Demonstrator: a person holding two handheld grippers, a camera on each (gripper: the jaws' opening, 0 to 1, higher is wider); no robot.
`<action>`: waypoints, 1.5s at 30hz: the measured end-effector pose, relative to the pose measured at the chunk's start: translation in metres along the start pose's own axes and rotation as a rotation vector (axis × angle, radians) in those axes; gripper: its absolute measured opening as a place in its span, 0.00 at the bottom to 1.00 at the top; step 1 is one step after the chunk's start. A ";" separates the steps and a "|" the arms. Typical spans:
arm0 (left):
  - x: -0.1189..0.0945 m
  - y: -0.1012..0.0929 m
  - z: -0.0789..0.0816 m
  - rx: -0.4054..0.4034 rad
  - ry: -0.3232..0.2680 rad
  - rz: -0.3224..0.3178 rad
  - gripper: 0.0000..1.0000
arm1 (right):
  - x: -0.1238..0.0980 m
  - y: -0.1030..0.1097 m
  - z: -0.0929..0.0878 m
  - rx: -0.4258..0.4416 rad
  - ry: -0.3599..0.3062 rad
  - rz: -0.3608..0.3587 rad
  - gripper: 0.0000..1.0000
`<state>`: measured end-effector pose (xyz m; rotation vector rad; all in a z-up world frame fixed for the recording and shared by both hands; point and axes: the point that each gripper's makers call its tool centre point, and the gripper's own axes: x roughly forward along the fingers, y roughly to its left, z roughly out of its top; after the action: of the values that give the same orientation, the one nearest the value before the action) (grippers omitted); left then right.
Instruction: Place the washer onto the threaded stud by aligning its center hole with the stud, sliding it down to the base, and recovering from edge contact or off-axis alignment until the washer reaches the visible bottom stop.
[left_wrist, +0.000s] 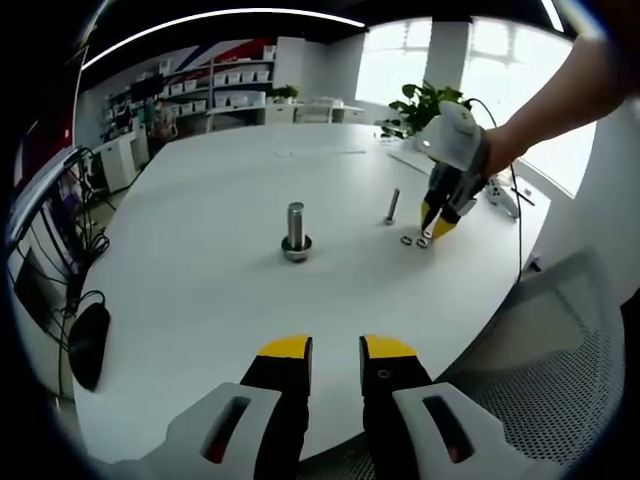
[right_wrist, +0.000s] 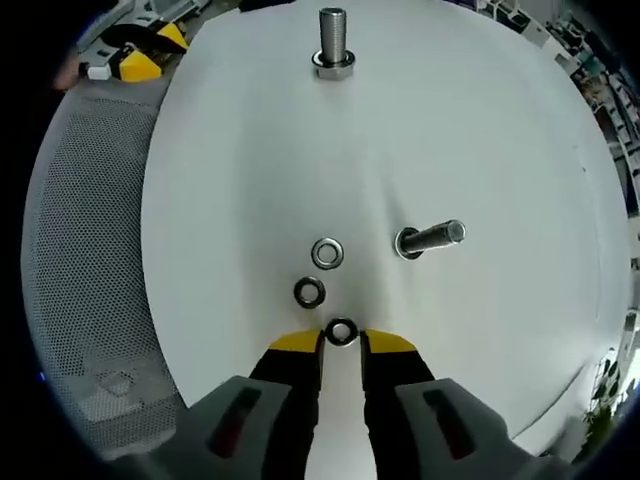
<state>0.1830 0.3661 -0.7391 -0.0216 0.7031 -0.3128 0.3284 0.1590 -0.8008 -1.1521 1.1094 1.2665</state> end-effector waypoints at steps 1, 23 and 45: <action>0.000 0.000 0.000 0.001 0.000 0.000 0.16 | 0.000 0.000 0.000 0.003 0.001 0.000 0.16; 0.000 0.001 0.000 0.000 -0.001 0.005 0.16 | 0.001 -0.010 0.004 0.068 -0.016 -0.104 0.04; -0.001 0.001 0.001 -0.005 -0.006 0.004 0.16 | 0.000 -0.005 0.001 0.206 -0.048 -0.071 0.11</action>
<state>0.1831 0.3676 -0.7379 -0.0257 0.6976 -0.3067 0.3330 0.1606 -0.8009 -0.9926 1.1251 1.0927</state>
